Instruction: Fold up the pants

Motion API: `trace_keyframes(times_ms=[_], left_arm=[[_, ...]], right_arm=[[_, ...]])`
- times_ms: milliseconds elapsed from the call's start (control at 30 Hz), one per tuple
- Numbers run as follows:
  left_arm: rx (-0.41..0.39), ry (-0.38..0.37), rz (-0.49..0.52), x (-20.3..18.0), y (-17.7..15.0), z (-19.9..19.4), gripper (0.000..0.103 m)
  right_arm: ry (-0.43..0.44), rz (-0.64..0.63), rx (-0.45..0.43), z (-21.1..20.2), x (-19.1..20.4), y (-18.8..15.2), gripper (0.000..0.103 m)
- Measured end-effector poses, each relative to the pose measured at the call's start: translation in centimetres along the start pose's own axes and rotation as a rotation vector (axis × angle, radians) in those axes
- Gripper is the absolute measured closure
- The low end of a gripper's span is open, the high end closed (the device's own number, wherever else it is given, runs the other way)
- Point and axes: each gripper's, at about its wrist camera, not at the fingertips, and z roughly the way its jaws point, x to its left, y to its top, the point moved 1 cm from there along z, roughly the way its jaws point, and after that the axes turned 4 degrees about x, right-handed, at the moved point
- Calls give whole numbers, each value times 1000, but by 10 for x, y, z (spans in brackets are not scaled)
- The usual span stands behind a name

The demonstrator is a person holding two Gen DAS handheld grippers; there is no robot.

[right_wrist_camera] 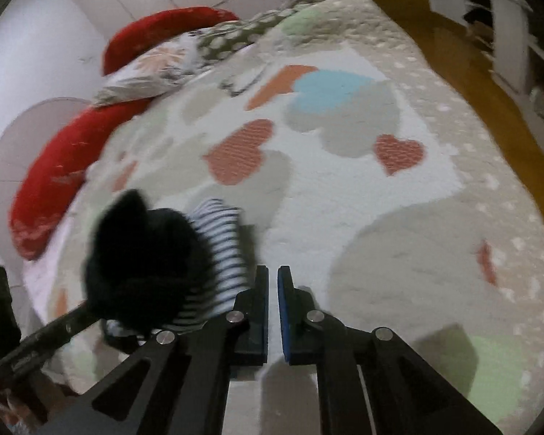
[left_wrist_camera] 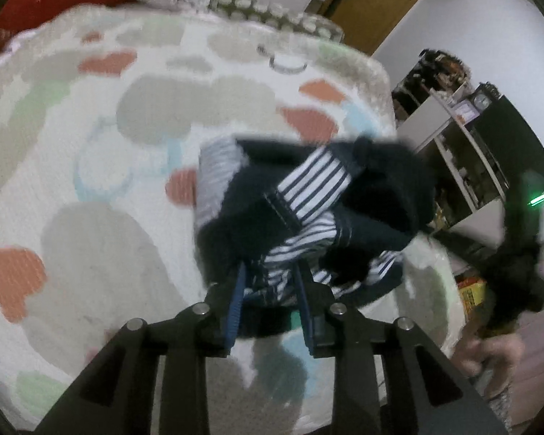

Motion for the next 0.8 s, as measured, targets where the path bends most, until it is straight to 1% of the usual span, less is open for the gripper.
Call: trace_keyframes(times_ms=[67,100,133,167,200,233,267,300,333,367,400,500,533,567,600,633,667,700,767,800], left_arm=[[-3,-14,-10,3,-4,4,77],[-11,-26,-15,5,-5,3,77],[-16,-48,-26,7,-5,3,77],[-20,-71,-43,10,-6,2,76],[-23,-94,-61,14,-6,1,75],[-24,-118,-84,19,-8,-1,75],[-24,-132,-97,22,-10,-2,75],[-23,-146,-111,26,-12,-3,75],[-24,-159,-119,29,-14,-5,75],[-25,-164,-120,31,-15,-5,75],[-23,-171,-123,34,-16,-4,75],[-7,-192,-146,42,-18,-2,75],[-4,-201,-147,44,-18,-3,75],[-2,-209,-150,47,-18,-5,74],[-4,-224,-158,52,-18,-9,74],[-9,-228,-169,57,-19,-14,73],[-17,-232,-179,62,-19,-19,73],[-34,-238,-193,69,-18,-26,72],[-65,-222,-212,76,-13,-36,68],[-80,-213,-217,79,-9,-39,67]], right_arm=[[33,-22,-57,-17,9,4,92],[59,-67,-96,-30,23,7,86],[74,-109,-116,-39,35,8,58],[91,-165,-130,-44,50,9,26],[119,-238,-136,-48,70,10,21],[146,-327,-126,-48,93,10,21],[153,-403,-101,-44,112,10,21],[147,-507,-51,-35,137,8,21],[132,-573,-19,-27,153,5,21],[104,-638,4,-19,168,3,21],[52,-718,29,-7,186,1,21],[-31,-837,101,22,210,-4,22],[-66,-862,126,31,212,-6,23],[-96,-873,149,40,210,-5,35],[-117,-869,177,46,205,-5,47],[-123,-843,211,50,198,-4,69],[-120,-813,233,50,192,-5,72],[-124,-783,232,46,184,-5,72],[-138,-733,217,37,167,-11,73],[-137,-696,215,33,157,-14,74]])
